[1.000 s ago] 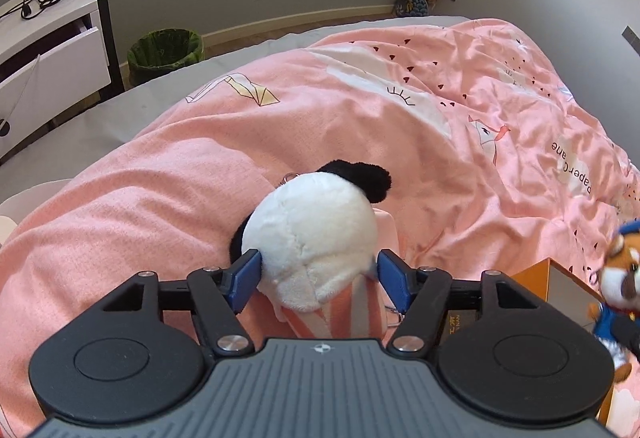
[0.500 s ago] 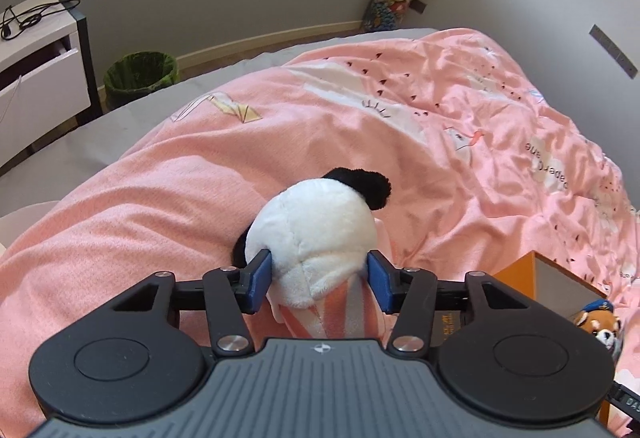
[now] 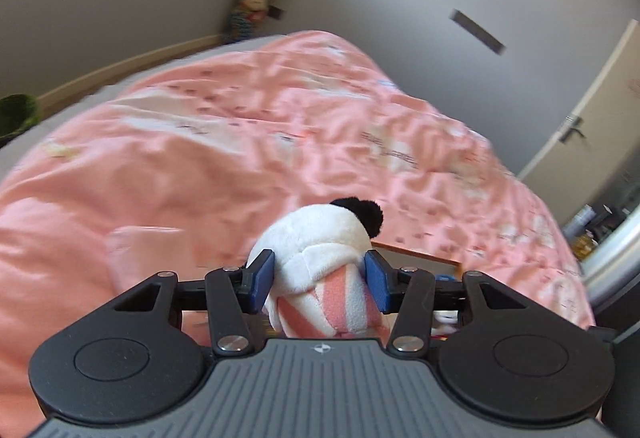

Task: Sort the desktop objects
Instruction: 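Carry both plushes over the box and lower them inside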

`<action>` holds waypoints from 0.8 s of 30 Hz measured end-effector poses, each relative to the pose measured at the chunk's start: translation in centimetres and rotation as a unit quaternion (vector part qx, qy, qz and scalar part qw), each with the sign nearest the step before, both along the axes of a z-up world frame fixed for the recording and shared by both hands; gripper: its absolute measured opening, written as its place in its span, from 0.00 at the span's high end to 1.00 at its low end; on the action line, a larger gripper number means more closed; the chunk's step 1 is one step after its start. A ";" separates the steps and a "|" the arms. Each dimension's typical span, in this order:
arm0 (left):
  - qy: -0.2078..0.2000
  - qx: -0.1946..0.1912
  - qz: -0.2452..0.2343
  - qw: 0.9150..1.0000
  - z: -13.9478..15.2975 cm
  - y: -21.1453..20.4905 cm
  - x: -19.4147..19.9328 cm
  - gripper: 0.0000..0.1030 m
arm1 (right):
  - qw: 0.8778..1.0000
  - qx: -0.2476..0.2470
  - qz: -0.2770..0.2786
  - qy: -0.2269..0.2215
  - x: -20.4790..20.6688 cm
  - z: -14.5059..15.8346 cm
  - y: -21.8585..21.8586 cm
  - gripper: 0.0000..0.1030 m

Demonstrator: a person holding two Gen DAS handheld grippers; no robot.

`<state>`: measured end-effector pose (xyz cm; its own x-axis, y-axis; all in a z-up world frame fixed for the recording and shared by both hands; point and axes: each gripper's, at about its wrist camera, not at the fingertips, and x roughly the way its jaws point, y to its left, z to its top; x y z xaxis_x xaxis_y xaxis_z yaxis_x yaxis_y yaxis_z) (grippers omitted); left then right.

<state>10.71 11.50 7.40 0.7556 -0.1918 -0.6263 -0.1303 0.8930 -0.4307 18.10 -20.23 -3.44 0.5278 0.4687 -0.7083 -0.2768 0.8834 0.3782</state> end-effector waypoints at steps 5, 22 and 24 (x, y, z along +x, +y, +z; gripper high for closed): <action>-0.004 0.006 -0.066 0.998 -1.3 -4.6 3.0 0.45 | 1.000 -0.002 0.001 0.000 0.3 0.1 -0.2 0.65; 0.052 0.181 -0.193 0.963 -9.1 -13.6 7.9 0.45 | 0.997 -0.049 0.018 0.059 4.8 -3.9 1.2 0.65; 0.057 0.195 -0.200 0.959 -9.9 -13.9 8.1 0.45 | 0.996 -0.054 0.021 0.065 5.1 -4.4 1.3 0.65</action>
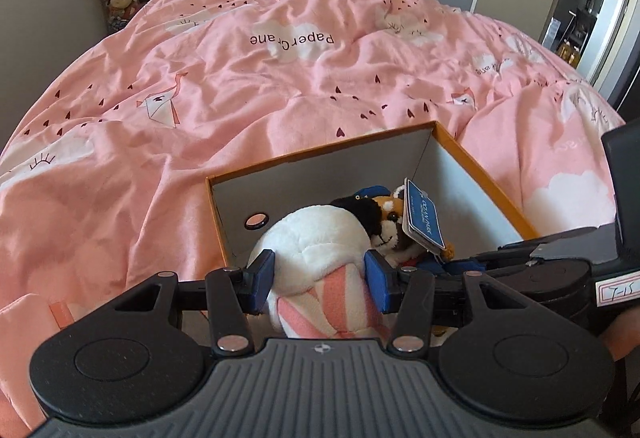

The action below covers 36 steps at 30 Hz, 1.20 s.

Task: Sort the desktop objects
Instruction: 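Carry both plushes over the box and lower them inside, then open both tools, release plushes, and move back to the pile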

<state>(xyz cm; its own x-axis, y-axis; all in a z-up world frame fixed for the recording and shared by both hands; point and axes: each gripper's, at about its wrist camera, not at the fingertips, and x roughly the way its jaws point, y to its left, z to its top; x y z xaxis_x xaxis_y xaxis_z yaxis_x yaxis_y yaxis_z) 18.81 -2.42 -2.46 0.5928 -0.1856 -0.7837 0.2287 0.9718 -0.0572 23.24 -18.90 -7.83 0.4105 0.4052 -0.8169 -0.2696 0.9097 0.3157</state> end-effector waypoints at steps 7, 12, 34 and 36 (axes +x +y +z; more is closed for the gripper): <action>0.014 0.031 -0.014 0.999 -1.6 -0.3 1.4 0.46 | 1.000 -0.019 0.011 0.007 1.1 -1.3 0.8 0.65; 0.021 0.047 -0.030 0.998 -2.0 -0.8 2.0 0.45 | 0.999 -0.034 0.019 0.008 1.5 -1.9 1.0 0.64; -0.005 -0.099 0.028 0.995 2.8 4.9 0.1 0.39 | 0.997 0.005 0.070 0.016 1.6 -2.3 1.4 0.57; -0.010 -0.099 0.044 0.994 3.4 5.9 -0.4 0.39 | 0.997 0.019 0.073 0.017 1.9 -2.5 1.6 0.58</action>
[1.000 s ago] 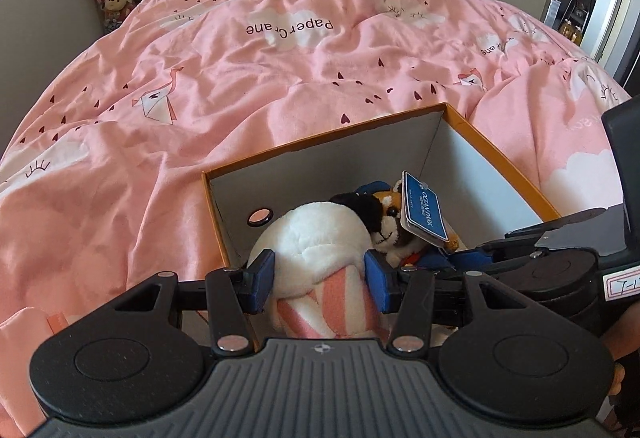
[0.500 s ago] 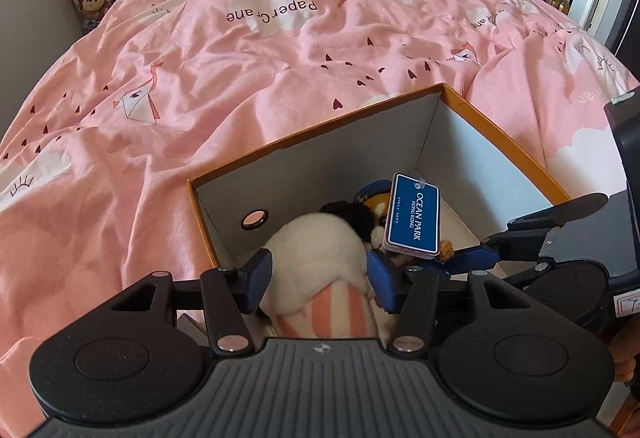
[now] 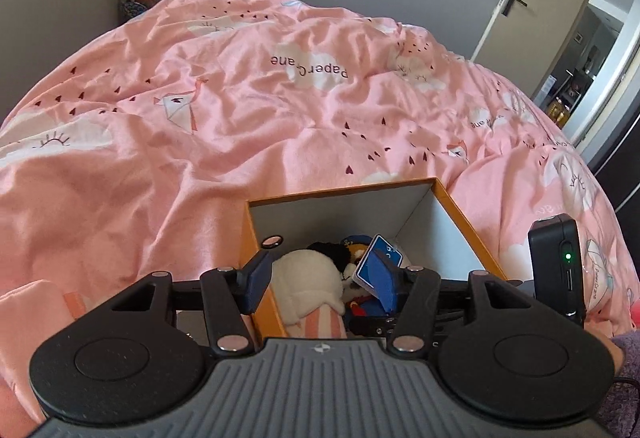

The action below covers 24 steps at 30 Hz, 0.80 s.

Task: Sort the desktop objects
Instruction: 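Open both tools, release plushes, and move back to the pile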

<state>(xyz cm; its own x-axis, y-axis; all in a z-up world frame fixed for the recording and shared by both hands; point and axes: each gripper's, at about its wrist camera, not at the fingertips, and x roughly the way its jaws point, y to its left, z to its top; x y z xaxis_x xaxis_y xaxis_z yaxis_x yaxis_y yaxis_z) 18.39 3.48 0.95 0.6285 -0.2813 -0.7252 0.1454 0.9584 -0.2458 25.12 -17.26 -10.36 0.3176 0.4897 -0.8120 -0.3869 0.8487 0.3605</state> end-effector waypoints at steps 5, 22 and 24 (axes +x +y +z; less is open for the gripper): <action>0.003 0.004 0.031 0.999 0.4 2.2 -1.1 0.39 | 0.999 -0.003 0.034 -0.041 -0.2 1.2 1.2 0.59; 0.020 0.026 0.088 0.996 0.0 6.7 -5.0 0.39 | 0.997 -0.069 0.007 -0.032 -0.4 1.0 1.4 0.57; 0.015 0.024 0.097 0.995 0.4 7.5 -5.7 0.39 | 0.996 -0.078 0.000 -0.043 -1.0 1.8 1.1 0.56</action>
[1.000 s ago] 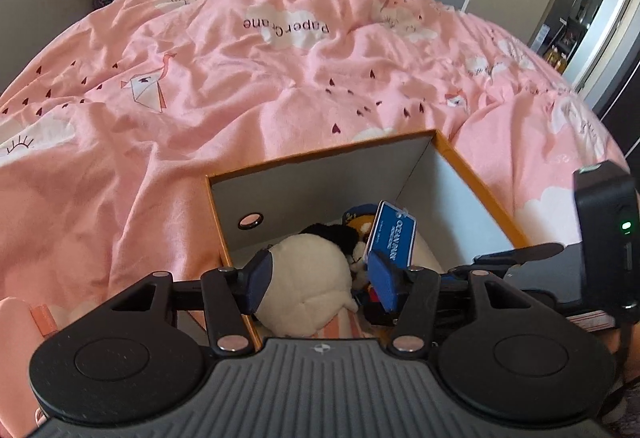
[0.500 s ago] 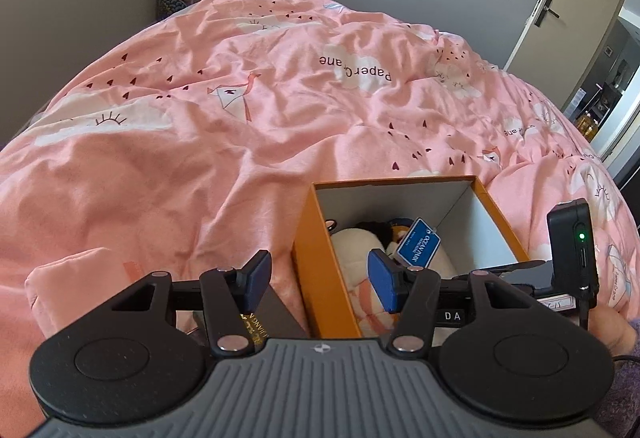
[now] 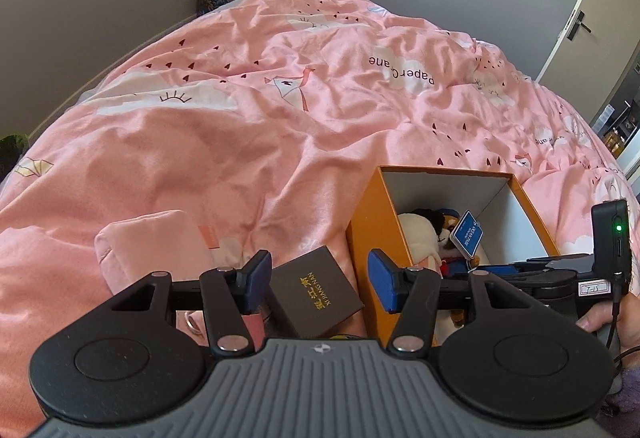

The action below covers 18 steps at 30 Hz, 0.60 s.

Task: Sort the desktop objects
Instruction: 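Open both tools, release plushes, and move back to the pile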

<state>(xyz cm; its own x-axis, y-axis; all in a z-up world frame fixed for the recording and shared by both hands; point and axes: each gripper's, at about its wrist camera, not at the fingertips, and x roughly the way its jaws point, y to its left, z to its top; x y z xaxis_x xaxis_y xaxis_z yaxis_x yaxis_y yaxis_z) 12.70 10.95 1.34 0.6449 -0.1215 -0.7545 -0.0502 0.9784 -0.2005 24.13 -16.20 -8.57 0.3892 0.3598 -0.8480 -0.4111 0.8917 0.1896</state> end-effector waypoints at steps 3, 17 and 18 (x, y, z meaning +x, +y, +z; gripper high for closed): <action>-0.005 -0.004 0.020 1.000 0.8 1.4 -1.1 0.39 | 1.000 -0.010 -0.004 -0.027 -1.2 1.5 -0.3 0.54; 0.015 -0.002 0.098 0.995 0.9 7.3 -5.2 0.39 | 0.989 0.066 0.081 -0.103 -7.8 9.4 5.9 0.59; 0.020 -0.007 0.102 0.995 0.6 7.6 -5.2 0.39 | 0.988 0.067 0.092 -0.102 -8.0 9.4 6.8 0.59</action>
<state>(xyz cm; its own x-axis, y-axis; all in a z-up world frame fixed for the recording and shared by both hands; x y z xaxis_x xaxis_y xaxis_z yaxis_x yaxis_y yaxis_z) 7.46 18.53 1.90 0.6274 -0.0028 -0.7787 -0.2547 0.9443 -0.2086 16.14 -9.42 0.88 0.4647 0.5437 -0.6989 -0.6056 0.7709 0.1971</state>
